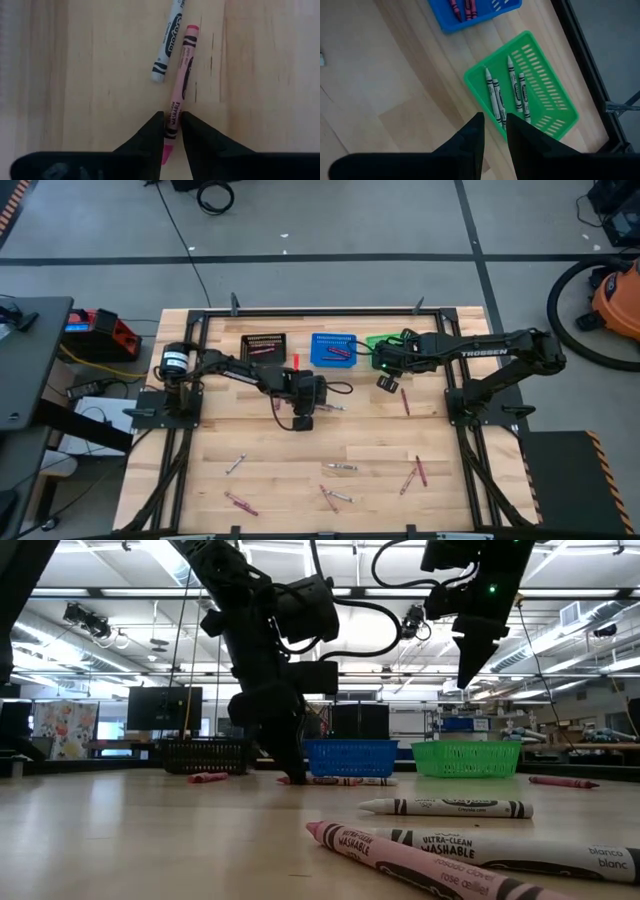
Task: Sort crayons
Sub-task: Put the pink crayon into the black bin
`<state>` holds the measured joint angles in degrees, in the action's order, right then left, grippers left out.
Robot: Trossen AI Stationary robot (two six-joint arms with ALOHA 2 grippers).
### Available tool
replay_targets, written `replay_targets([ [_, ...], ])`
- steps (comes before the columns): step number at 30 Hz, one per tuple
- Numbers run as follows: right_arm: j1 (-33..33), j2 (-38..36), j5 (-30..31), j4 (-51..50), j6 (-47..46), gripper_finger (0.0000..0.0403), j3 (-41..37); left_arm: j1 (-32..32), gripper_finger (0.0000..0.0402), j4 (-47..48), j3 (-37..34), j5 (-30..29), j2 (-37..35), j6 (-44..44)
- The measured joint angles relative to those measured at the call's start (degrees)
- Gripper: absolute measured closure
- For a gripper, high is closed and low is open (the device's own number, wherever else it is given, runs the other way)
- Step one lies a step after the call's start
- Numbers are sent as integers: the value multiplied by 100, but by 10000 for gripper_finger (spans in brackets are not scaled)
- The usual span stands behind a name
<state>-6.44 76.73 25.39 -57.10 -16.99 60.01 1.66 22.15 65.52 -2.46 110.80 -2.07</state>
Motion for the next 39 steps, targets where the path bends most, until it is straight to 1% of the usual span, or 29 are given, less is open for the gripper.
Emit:
replay_targets([
  [10,0,-2,0,0,-2,315,0,1,367,-2,-14,59,7,-164],
  [17,0,0,0,0,0,315,0,-91,366,19,-29,25,-132,-352],
  [20,0,0,0,-2,0,315,0,-153,366,267,-80,47,-331,-356],
  [23,1,-1,0,0,0,315,0,-165,366,309,-62,65,-573,-347],
  [29,2,0,-2,15,-2,315,0,-141,365,619,-54,-179,-940,-338],
  [34,2,-2,-136,37,-2,315,0,33,365,1035,-46,-343,-1203,-367],
  [39,2,0,-149,38,-2,315,-1,303,365,1408,-38,-429,-1392,-502],
])
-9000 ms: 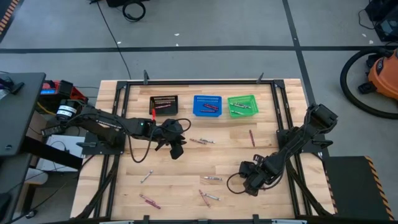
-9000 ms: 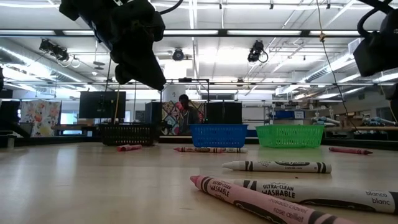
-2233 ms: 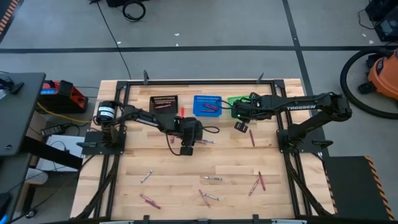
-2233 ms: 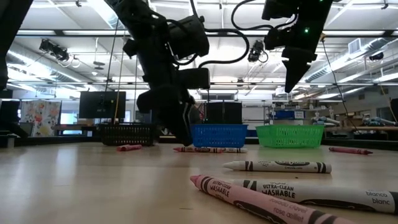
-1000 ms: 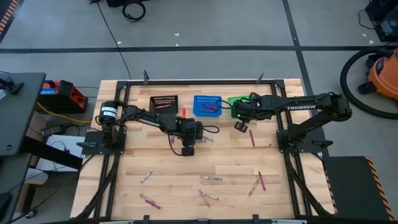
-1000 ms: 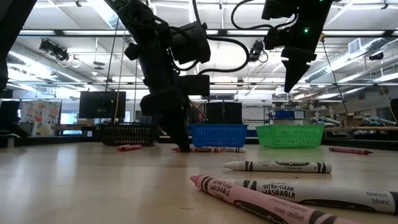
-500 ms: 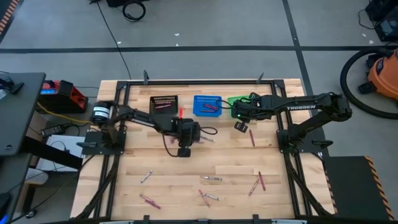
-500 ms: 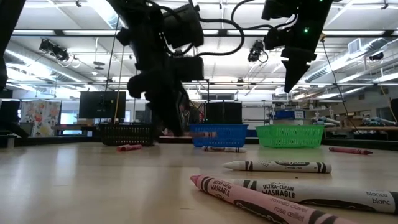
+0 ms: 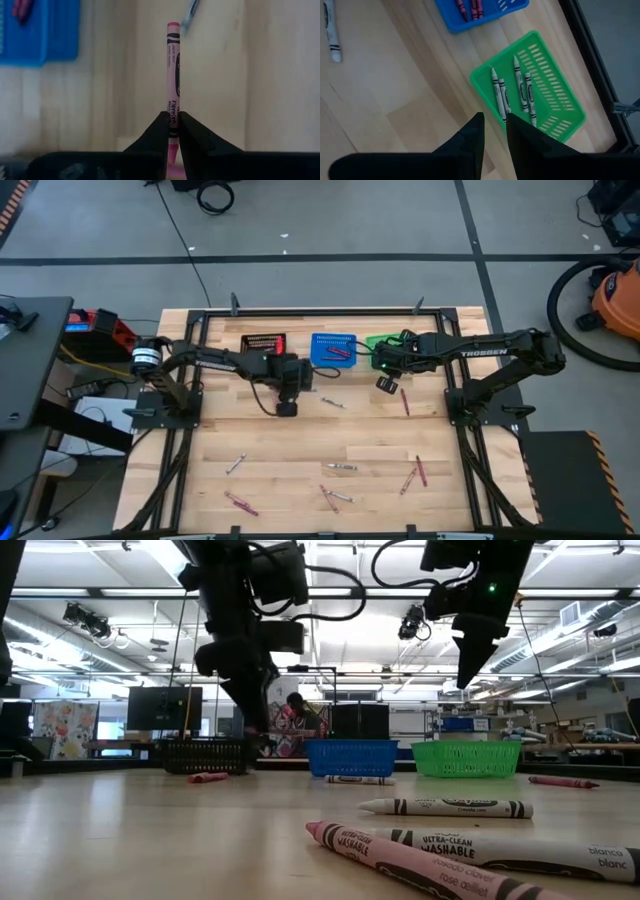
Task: Sort crayons
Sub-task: Put the pink crayon into the black bin
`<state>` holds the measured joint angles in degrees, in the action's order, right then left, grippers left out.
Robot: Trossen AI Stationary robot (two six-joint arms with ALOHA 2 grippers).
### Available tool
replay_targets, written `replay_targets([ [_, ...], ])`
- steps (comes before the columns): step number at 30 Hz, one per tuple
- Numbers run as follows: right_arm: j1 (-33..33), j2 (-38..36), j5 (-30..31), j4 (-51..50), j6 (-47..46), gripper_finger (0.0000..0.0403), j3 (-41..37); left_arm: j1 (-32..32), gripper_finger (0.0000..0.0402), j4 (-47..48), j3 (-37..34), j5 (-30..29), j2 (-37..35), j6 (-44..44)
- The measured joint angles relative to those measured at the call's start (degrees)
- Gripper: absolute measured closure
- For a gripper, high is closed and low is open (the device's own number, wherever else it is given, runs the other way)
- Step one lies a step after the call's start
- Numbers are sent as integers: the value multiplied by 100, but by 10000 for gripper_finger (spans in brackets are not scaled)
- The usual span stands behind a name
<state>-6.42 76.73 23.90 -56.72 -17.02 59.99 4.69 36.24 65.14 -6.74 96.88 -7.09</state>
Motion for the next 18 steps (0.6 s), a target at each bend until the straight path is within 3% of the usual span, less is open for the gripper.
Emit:
replay_targets([
  [18,0,-2,-4,36,0,315,-1,1466,365,1245,9,-159,-783,-285],
])
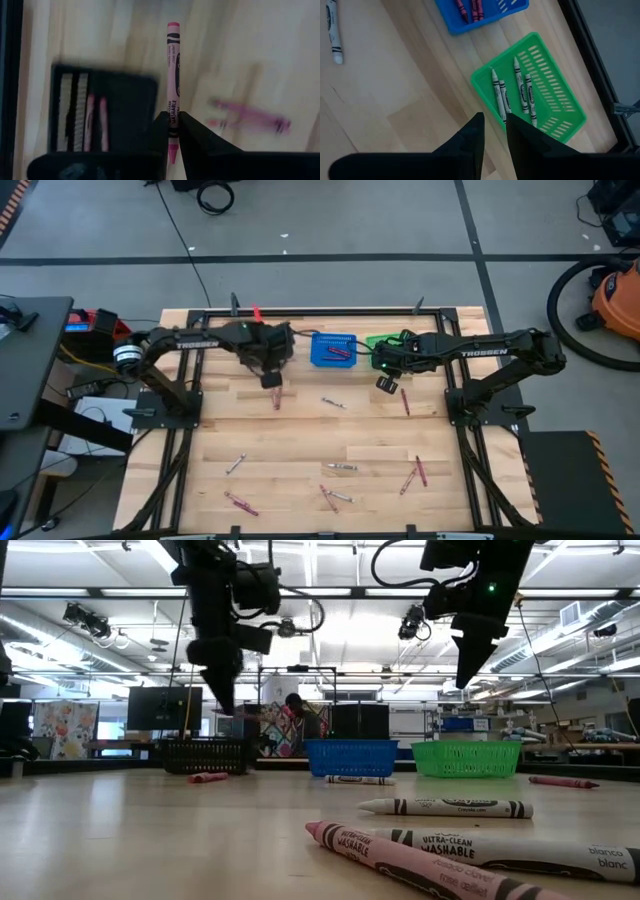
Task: Sort crayons
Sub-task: Put the pink crayon into the black bin
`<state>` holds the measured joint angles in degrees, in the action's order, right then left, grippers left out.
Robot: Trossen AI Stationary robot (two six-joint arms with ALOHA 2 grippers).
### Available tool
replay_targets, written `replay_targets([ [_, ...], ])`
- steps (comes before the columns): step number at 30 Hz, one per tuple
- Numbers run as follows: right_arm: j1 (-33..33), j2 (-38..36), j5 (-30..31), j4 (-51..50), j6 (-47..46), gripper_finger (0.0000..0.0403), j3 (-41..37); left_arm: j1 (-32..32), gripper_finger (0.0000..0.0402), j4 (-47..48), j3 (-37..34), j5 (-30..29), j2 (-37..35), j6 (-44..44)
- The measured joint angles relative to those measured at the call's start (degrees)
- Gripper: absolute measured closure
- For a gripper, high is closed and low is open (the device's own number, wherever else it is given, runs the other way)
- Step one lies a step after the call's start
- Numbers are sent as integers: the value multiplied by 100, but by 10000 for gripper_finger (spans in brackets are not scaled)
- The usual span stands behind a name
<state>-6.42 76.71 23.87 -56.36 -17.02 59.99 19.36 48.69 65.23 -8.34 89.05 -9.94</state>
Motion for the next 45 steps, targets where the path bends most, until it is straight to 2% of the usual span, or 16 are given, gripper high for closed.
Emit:
replay_targets([
  [5,0,0,-178,-12,-139,315,0,523,365,368,-9,0,-6,-140],
  [17,33,1,-257,-33,-239,315,0,1341,365,264,-7,102,25,-181],
  [29,33,1,-257,-44,-297,315,0,1495,365,116,-7,255,36,-69],
  [39,33,2,-261,-69,-297,315,0,1495,365,-282,-4,330,556,-76],
  [45,33,2,-283,-92,-291,315,0,1587,365,-13,-5,330,850,-122],
])
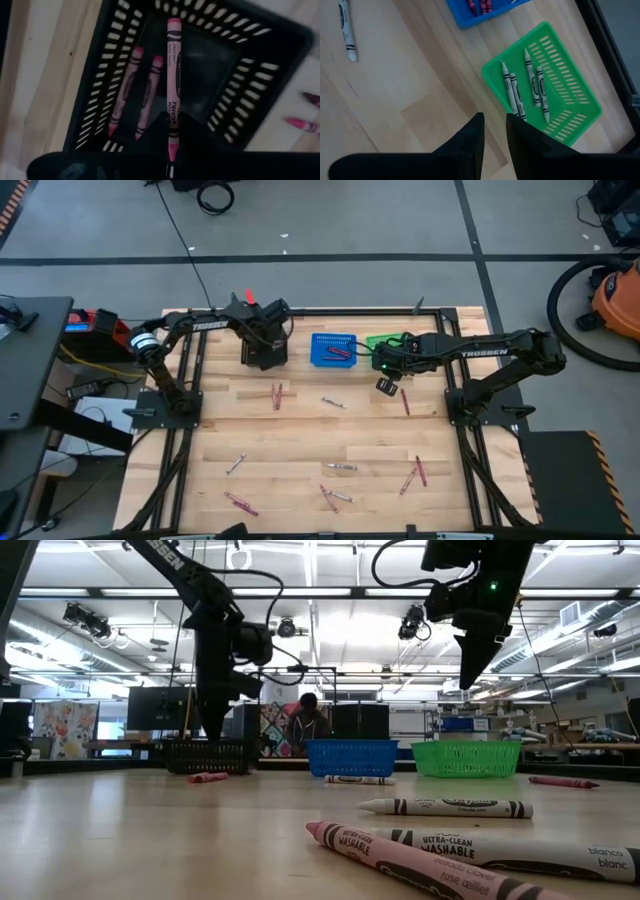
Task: Sort crayons
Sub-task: Put the pink crayon into the black bin, then put the white crayon into the green bin
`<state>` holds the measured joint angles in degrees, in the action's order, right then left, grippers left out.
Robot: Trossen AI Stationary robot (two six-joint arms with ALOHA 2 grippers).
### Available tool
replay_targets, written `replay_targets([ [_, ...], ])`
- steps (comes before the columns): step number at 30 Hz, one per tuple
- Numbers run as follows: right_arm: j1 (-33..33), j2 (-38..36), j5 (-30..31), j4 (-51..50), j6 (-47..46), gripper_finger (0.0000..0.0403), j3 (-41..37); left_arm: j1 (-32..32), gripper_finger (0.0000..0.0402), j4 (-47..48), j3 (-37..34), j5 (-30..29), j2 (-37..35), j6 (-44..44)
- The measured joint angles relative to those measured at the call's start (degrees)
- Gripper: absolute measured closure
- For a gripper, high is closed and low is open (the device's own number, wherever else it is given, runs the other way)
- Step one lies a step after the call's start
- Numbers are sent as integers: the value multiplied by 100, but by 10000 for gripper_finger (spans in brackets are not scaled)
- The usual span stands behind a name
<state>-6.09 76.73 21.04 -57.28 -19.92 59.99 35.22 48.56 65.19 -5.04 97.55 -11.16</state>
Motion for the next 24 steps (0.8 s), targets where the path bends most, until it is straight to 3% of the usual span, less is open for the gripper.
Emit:
replay_targets([
  [7,0,-2,-15,0,9,315,0,178,357,96,0,-4,80,131],
  [17,0,-2,-15,0,11,315,0,231,294,229,0,-4,80,147],
  [24,11,-2,-15,1,15,315,0,-99,283,831,0,-20,-244,69],
])
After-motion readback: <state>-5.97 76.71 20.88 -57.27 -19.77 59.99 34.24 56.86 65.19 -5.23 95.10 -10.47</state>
